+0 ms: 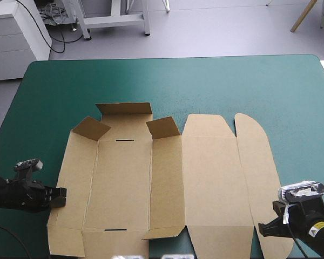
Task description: Fold the box
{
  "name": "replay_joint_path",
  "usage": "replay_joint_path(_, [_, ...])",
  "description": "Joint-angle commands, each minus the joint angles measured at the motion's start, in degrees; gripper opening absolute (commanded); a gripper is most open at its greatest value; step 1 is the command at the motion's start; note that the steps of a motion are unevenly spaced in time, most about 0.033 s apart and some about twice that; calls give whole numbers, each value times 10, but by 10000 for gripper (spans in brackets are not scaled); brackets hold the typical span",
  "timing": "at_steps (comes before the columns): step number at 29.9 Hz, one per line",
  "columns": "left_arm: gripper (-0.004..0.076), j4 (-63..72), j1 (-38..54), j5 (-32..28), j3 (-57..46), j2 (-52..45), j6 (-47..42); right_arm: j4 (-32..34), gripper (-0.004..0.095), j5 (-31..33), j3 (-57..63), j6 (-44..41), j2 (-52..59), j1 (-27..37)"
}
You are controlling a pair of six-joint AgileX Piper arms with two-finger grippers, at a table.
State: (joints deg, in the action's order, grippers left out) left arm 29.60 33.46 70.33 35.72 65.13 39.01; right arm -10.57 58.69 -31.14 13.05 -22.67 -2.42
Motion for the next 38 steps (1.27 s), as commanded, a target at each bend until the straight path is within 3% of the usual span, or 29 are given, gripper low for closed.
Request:
replay_joint_path(1, [65,8,-1,40,11,-6,5,-3,-20,-31,-14,1,-6,-3])
replay_joint_path(7, [358,8,-1,39,11,-6,5,-3,-20,-31,-14,1,-6,-3])
replay_joint_path(9, [403,8,-1,38,11,-6,5,-3,-20,-31,-14,1,-6,-3])
replay_joint_path(34, [400,79,-2,42,-47,-6,50,-3,-20,-31,-14,1,-6,-3])
replay_joint_path(38, [361,72,-2,42,-47,-6,45,-3,-19,-31,-14,1,-6,-3])
